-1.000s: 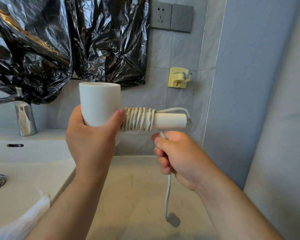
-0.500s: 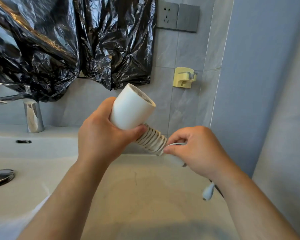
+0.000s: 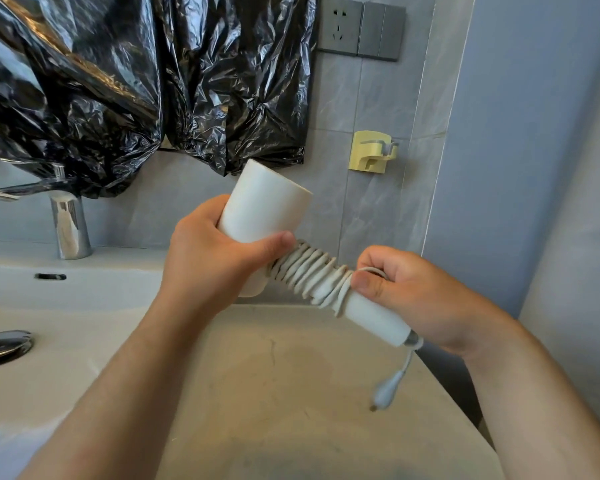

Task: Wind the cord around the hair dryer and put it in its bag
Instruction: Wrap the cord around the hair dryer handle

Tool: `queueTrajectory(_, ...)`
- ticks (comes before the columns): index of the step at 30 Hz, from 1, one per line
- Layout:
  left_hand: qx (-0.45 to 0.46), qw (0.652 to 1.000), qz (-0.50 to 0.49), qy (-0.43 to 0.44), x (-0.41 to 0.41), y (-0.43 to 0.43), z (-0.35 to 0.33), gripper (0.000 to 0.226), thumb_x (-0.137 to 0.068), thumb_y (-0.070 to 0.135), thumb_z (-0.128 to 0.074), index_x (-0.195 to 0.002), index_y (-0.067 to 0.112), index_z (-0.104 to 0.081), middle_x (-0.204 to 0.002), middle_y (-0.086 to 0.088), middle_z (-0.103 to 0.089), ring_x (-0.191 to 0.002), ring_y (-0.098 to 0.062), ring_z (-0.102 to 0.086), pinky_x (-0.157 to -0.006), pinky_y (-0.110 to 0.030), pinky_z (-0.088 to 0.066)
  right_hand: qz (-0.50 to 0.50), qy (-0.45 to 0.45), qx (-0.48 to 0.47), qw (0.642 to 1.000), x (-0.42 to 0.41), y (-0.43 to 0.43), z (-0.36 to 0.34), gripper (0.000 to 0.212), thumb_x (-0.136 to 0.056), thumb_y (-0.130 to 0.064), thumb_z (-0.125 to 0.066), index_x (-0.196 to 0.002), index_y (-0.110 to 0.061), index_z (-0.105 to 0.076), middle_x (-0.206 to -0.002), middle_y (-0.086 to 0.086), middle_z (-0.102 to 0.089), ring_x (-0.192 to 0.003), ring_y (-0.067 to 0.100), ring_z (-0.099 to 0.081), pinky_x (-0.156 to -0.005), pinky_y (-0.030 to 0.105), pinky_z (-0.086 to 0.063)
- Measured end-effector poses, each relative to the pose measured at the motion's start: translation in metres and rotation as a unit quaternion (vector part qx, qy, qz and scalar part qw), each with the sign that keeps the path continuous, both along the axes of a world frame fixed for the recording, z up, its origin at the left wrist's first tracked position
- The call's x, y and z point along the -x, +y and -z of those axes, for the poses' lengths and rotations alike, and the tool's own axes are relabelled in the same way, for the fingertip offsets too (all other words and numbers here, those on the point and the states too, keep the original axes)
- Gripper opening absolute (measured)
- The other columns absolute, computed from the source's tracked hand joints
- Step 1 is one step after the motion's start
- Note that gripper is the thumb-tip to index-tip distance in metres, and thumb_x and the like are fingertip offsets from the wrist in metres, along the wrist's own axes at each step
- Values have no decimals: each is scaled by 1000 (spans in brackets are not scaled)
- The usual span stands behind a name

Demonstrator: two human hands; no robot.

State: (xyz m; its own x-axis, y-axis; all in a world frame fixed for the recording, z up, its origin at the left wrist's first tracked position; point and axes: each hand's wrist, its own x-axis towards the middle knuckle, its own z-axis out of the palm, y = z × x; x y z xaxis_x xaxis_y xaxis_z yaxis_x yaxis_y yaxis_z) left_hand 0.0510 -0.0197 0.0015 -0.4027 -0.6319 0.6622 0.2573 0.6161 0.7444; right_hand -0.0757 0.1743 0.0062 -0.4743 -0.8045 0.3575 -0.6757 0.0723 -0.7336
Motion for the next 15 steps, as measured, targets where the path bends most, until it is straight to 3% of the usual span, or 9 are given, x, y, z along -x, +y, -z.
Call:
queueTrajectory(2,5,1000,-4,-6,0,1,-1,54,-43,61,-77,-89,32,-68,-81,10,-69,-73,-10,-65,-63,-38,-57,-22,-54,15,998,-3,1,-1,22,-94,-29,-58,-75,-17,-53,-76,17,-70,-78,41,-69,-66,51,-50)
queueTrajectory(4,16,1000,-17,-16,0,3,-1,59,-44,63,-75,-93,31,-67,-84,11,-68,-76,-10,-64,-63,-35,-55,-17,-54,36,998,0,-1,0,24,-91,-31,-61,-75,-15,-53,-82,31,-66,-82,50,-65,-68,59,-50)
queueTrajectory(7,23,999,-34,-28,-1,5,-3,63,-44,64,-73,-98,33,-65,-87,13,-68,-81,-11,-65,-66,-36,-55,-13,-53,50,997,3,-5,2,28,-80,-41,-63,-73,-16,-53,-89,43,-53,-74,51,-57,-63,51,-43)
queueTrajectory(11,-7,999,1,-32,-2,3,-4,61,-43,60,-79,-95,30,-67,-85,8,-69,-75,-12,-65,-59,-39,-58,-89,-184,66,977,10,-4,7,29,-78,-31,-75,-76,-10,-55,-96,43,-57,-90,59,-62,-79,66,-49)
queueTrajectory(15,-62,996,50,-34,-3,-2,-2,45,-51,45,-84,-88,23,-71,-82,-2,-71,-64,-13,-63,-51,-39,-57,-223,-338,83,911,13,-4,16,35,-69,-32,-82,-82,-8,-61,-93,28,-64,-87,50,-67,-70,51,-59)
